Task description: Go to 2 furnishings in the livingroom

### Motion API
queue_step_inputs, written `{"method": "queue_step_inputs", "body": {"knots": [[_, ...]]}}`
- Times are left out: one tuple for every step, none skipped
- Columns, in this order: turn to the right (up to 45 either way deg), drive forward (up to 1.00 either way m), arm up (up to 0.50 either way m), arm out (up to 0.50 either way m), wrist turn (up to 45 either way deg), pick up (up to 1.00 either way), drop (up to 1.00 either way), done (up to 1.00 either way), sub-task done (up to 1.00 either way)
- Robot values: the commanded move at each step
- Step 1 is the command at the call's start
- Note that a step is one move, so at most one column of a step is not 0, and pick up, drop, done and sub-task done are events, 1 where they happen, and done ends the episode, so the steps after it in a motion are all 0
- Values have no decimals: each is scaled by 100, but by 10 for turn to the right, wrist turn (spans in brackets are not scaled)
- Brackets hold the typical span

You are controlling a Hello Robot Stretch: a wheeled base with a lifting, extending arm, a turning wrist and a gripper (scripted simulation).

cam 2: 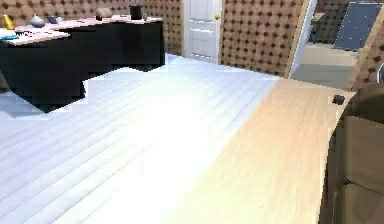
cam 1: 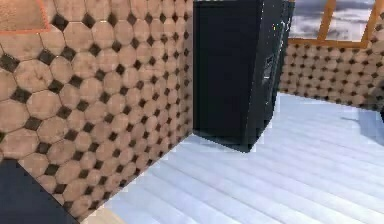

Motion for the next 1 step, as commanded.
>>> {"method": "queue_step_inputs", "body": {"knots": [[330,0,0,0,0,0,0,0,0]]}}
